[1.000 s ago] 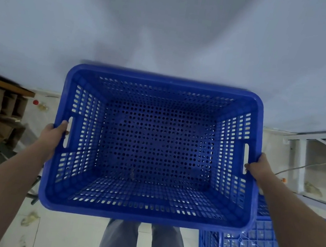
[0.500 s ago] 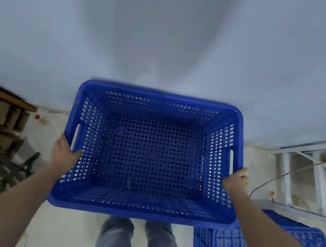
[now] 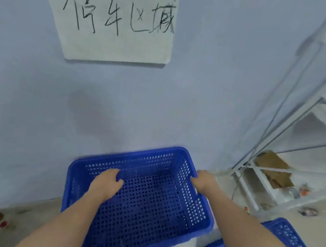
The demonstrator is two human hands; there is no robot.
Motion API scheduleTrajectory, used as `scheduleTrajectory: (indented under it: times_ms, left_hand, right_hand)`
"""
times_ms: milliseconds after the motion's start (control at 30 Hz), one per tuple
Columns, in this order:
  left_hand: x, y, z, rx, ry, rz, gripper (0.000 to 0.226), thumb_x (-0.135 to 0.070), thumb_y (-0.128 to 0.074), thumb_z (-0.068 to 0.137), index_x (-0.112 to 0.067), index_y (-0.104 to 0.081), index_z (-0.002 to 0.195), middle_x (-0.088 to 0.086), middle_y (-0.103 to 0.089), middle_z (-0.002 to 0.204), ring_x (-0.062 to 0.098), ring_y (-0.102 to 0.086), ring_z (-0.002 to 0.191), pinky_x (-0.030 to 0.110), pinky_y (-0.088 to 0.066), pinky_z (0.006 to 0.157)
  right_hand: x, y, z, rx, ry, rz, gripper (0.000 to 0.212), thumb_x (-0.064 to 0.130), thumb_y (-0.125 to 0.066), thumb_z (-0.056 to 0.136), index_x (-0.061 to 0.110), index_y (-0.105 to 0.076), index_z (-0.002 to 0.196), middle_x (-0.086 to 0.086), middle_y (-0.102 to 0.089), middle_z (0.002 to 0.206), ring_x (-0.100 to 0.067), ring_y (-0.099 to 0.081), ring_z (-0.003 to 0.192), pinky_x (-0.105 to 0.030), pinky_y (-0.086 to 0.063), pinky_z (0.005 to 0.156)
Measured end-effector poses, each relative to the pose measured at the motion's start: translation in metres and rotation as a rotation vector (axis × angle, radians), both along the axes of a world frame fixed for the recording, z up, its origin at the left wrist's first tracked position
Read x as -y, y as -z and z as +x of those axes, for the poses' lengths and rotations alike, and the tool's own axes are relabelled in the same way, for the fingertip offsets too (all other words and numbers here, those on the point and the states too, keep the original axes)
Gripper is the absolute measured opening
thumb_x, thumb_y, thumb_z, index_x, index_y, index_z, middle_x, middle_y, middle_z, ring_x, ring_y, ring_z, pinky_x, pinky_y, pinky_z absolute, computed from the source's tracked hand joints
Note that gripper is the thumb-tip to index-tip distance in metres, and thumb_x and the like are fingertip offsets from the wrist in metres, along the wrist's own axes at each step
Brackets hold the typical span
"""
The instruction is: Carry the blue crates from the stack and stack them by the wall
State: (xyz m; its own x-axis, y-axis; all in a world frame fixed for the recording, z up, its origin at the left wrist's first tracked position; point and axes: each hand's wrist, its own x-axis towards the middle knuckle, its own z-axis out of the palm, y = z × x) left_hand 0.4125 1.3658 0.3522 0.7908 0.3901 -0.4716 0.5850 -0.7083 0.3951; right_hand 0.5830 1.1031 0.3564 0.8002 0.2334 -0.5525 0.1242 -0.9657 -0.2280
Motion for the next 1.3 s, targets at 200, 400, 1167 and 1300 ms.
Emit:
scheduleTrajectory:
  times_ms: [200,400,1167,1300]
  left_hand:
    - [0.056,-0.065,0.074,0.123,0.34,0.101,0.038,-0.037,-0.041,0.09,-0.015,-0.055,0.119,0.003,-0.059,0.124,0.021,-0.056,0.106,0.032,-0.046,0.089]
    - [0.195,-0.122,0.117,0.241,0.661,0.165,0.064,-0.037,-0.041,0.095,-0.01,-0.024,0.15,0.007,-0.031,0.155,0.022,-0.034,0.139,0.031,-0.028,0.112]
    - [0.623,-0.182,0.126,0.42,1.284,0.363,0.076,-0.049,-0.043,0.091,-0.011,-0.018,0.151,0.008,-0.021,0.158,0.025,-0.024,0.144,0.038,-0.025,0.116]
    - [0.656,-0.19,0.156,0.446,1.356,0.388,0.076,-0.049,-0.041,0.093,-0.01,-0.013,0.152,0.009,-0.017,0.159,0.024,-0.022,0.145,0.037,-0.025,0.115]
  right_hand:
    - [0.09,-0.055,-0.031,0.148,0.142,-0.098,0.062,0.036,-0.043,0.092,0.01,-0.026,0.146,-0.011,-0.033,0.152,-0.031,-0.038,0.135,-0.039,-0.034,0.109]
    - [0.229,-0.103,-0.073,0.239,0.322,-0.174,0.072,0.043,-0.043,0.092,0.014,-0.014,0.151,-0.009,-0.026,0.155,-0.028,-0.028,0.14,-0.039,-0.031,0.111]
    - [0.574,-0.17,-0.179,0.323,0.672,-0.373,0.079,0.051,-0.039,0.09,0.012,-0.009,0.152,-0.008,-0.012,0.16,-0.024,-0.013,0.147,-0.042,-0.017,0.117]
    - [0.603,-0.172,-0.163,0.334,0.768,-0.374,0.079,0.051,-0.039,0.09,0.013,-0.009,0.152,-0.007,-0.012,0.16,-0.023,-0.013,0.147,-0.041,-0.016,0.118]
